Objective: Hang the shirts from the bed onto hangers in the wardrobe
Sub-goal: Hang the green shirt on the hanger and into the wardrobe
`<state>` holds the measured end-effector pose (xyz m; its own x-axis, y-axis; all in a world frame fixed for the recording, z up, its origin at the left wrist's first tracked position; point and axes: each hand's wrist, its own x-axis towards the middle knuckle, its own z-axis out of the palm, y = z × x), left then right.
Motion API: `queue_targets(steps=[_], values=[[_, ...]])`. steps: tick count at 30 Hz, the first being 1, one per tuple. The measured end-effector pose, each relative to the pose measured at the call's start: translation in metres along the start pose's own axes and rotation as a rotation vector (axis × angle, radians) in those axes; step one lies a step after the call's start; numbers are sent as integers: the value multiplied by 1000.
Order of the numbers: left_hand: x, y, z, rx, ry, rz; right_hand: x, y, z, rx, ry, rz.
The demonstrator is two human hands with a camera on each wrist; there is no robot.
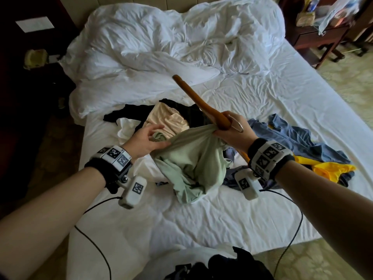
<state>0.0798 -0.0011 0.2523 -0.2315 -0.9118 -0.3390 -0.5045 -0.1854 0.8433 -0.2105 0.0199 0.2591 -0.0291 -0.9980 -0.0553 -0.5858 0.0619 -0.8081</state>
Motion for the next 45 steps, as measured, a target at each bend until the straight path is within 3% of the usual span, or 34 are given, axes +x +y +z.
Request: queue_targets(steps=[3,5,8,12,18,22,30,33,37,40,42,45], values=[[4,-1,-5,403,-102,39,-1,7,1,55,27,53],[5,-4,-5,496,-95,60,-3,12,1,67,38,76],[3,-7,-7,557,21,120,-4,17,-3,-1,45,76],[2,-9,-15,766,36,167,-5,26,-8,-3,72,116],[7,13,-34,792,316,398,-7,16,-13,-56,64,50],[11,37,-59,801,412,489,5,-4,-27,-10,140,15],[25,87,-107,1010,283,449,29,-63,-73,133,386,-154],[22,102,-117,972,313,453,32,-73,-81,104,381,-181],[20,112,-116,598,410,442,29,-70,-79,111,358,-129],[19,111,-108,539,428,392,22,-75,-80,105,297,-127],[14,112,-90,561,380,370,19,-83,-77,69,247,-153],[6,123,-39,471,141,449,19,-95,-59,25,182,-187]])
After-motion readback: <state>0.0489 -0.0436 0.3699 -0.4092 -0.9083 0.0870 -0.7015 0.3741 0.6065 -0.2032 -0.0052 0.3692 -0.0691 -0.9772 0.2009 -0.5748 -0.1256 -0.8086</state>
